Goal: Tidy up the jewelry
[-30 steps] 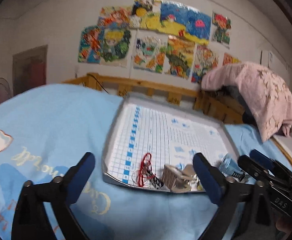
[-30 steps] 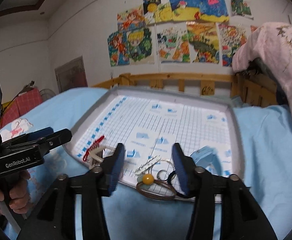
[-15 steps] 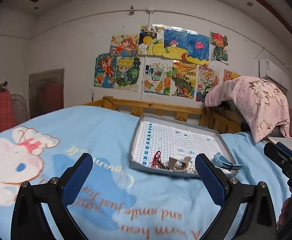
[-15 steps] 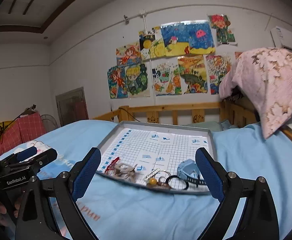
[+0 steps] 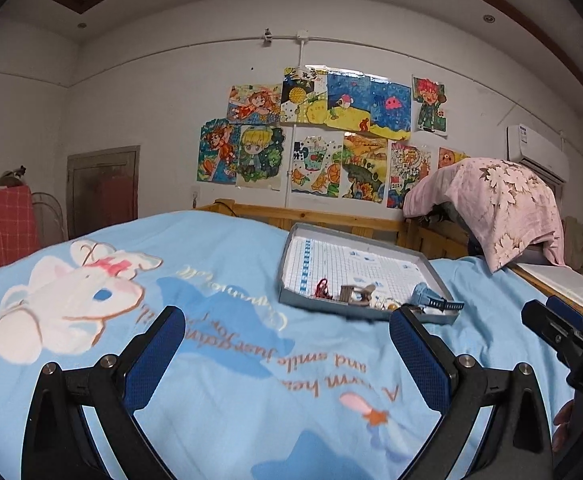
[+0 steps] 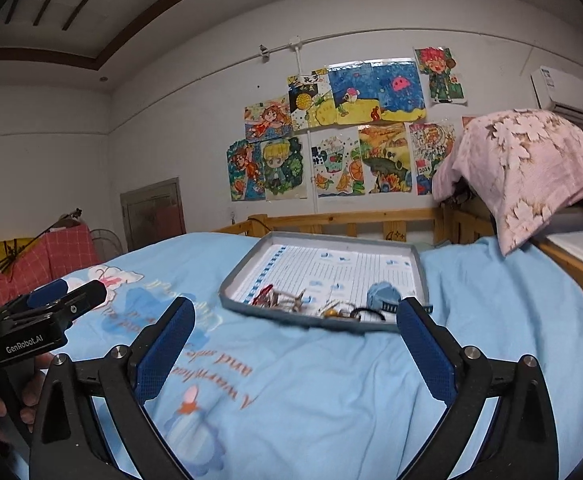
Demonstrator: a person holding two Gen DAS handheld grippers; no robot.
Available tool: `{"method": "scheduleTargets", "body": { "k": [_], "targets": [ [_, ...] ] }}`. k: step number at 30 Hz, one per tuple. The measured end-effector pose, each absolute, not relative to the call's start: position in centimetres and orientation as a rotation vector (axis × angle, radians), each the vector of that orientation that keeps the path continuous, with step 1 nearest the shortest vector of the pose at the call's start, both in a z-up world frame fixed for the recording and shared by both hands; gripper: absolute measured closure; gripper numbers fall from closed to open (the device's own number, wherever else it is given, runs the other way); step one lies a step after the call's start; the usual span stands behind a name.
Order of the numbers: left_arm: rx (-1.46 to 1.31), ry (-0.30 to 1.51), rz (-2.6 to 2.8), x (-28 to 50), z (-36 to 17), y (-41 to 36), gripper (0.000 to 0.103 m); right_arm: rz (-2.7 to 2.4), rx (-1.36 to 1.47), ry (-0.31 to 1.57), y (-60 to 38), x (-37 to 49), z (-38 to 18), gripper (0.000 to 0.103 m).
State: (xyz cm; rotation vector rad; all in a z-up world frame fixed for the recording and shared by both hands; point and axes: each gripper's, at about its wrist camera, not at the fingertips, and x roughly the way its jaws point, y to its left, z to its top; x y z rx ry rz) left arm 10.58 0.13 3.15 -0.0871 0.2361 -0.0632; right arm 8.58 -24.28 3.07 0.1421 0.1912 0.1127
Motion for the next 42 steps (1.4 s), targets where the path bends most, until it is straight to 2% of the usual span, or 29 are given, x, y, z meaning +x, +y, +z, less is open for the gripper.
{"method": "scheduleTargets", "body": {
  "k": [13, 42],
  "targets": [
    [-0.092, 0.256, -0.056, 10.2, 2.1, 0.6, 0.0, 0.09, 0.16, 0.227, -24.1, 9.0, 0.9, 0.002],
    [-0.084, 0.26, -0.052, 10.3, 1.7, 0.5, 0.0, 0.106, 0.126, 0.235, -23.0, 8.9, 0.8, 0.002]
  ]
}}
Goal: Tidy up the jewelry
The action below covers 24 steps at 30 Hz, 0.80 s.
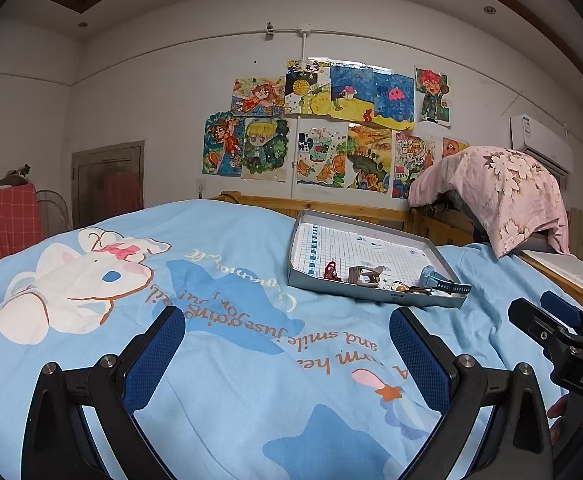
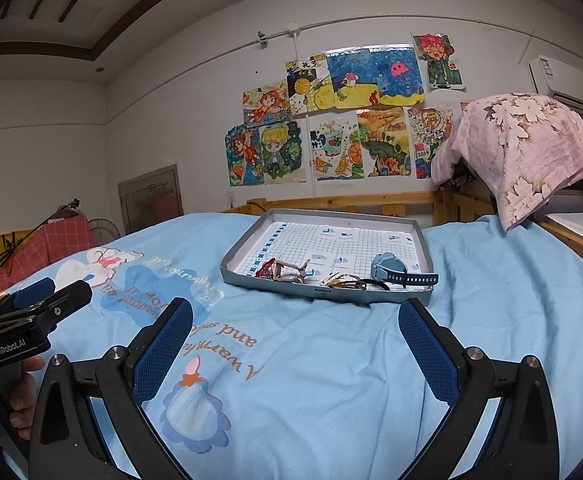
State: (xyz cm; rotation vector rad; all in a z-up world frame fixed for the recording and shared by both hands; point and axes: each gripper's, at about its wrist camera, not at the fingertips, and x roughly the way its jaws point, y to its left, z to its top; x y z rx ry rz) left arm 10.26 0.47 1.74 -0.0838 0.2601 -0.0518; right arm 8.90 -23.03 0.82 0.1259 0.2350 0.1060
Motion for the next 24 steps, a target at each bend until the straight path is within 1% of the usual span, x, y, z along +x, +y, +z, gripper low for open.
{"method": "scheduleTargets", "body": {
  "k": [24],
  "targets": [
    [-0.079, 0.259, -0.053, 10.22, 1.78, 0.49, 0.0, 0.106, 0.125, 0.237, -22.85, 8.91, 0.83, 0.002]
  ]
}}
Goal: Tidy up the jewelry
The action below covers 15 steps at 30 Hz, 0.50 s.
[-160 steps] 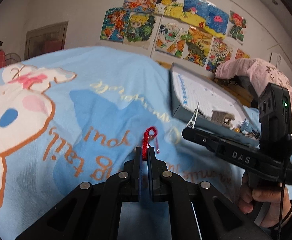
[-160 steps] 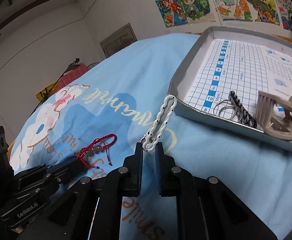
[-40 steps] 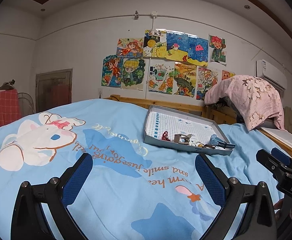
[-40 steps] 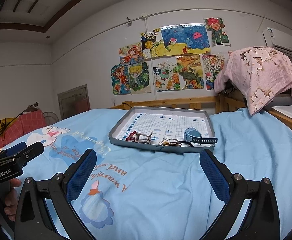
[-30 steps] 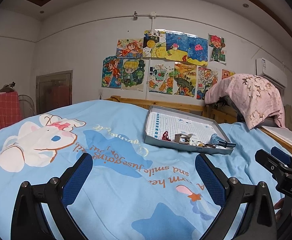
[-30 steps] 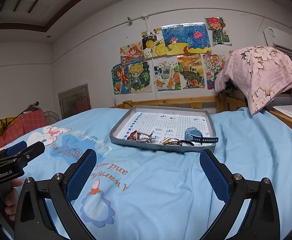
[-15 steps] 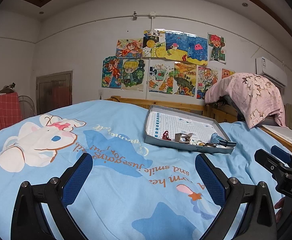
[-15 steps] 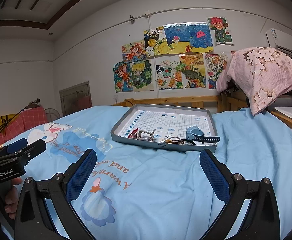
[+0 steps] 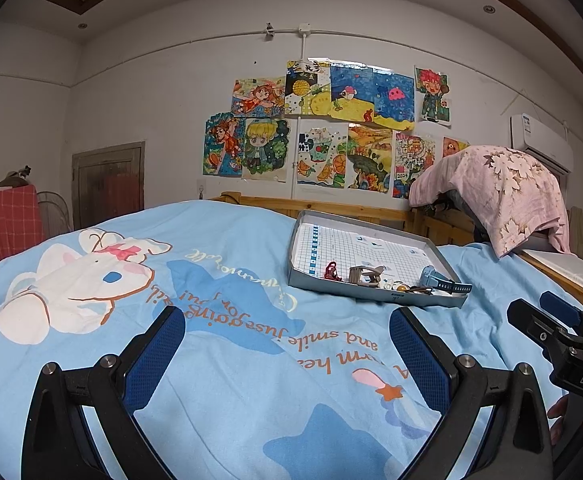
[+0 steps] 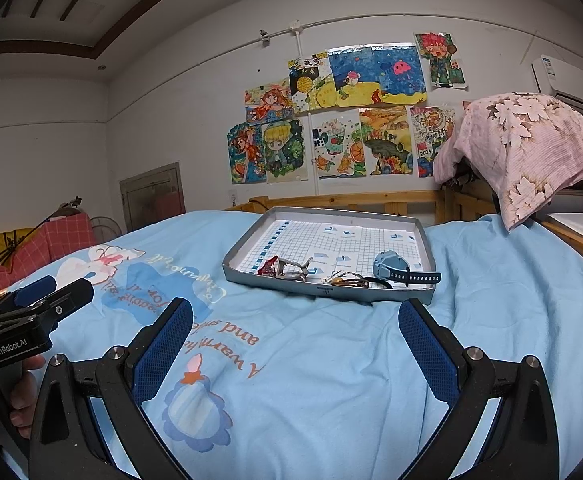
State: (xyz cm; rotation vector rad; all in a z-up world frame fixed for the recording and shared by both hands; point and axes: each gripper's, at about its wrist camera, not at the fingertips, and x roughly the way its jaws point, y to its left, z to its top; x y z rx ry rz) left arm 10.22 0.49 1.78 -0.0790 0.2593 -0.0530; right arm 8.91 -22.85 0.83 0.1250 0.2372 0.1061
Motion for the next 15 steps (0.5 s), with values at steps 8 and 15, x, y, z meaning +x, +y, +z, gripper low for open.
{"method": "scheduleTargets", "body": {
  "k": [8, 15],
  "targets": [
    [-0.078, 0.258, -0.053, 10.21, 1.79, 0.48, 0.0, 0.109, 0.126, 0.239, -22.67, 8.88, 0.69, 0.002],
    [-0.076, 0.258, -0.053, 10.21, 1.79, 0.44, 0.0, 0.109, 0.125, 0.24, -22.52, 8.91, 0.65, 0.002]
  ]
}}
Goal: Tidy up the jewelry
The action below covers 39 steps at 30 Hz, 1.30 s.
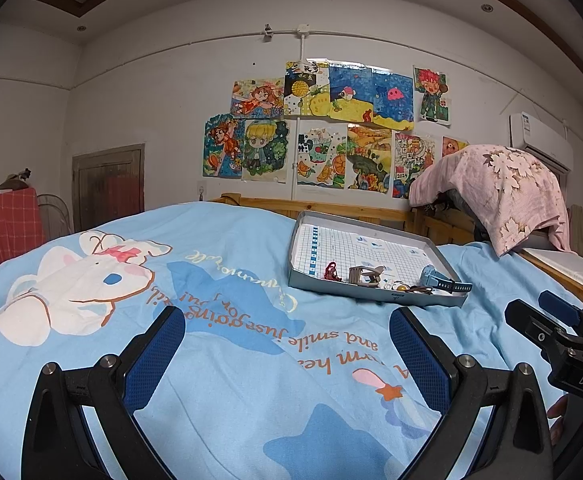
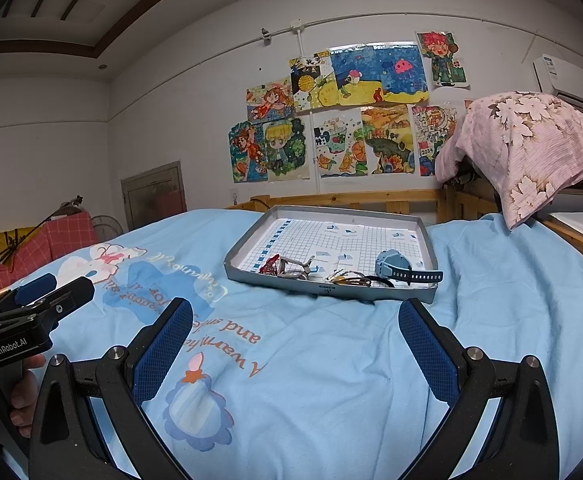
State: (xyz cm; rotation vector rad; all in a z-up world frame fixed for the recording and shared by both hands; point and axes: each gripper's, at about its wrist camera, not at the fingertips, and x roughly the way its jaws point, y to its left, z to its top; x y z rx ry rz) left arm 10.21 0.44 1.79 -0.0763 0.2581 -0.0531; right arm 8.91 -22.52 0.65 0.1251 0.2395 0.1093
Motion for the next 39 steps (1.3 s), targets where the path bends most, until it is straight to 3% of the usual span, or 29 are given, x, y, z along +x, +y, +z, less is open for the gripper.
{"method": "scheduleTargets", "body": {
  "k": [39],
  "targets": [
    [-0.066, 0.257, -0.052, 10.14, 1.79, 0.53, 0.0, 0.117, 0.122, 0.244, -21.93, 8.87, 0.41, 0.002]
  ]
}}
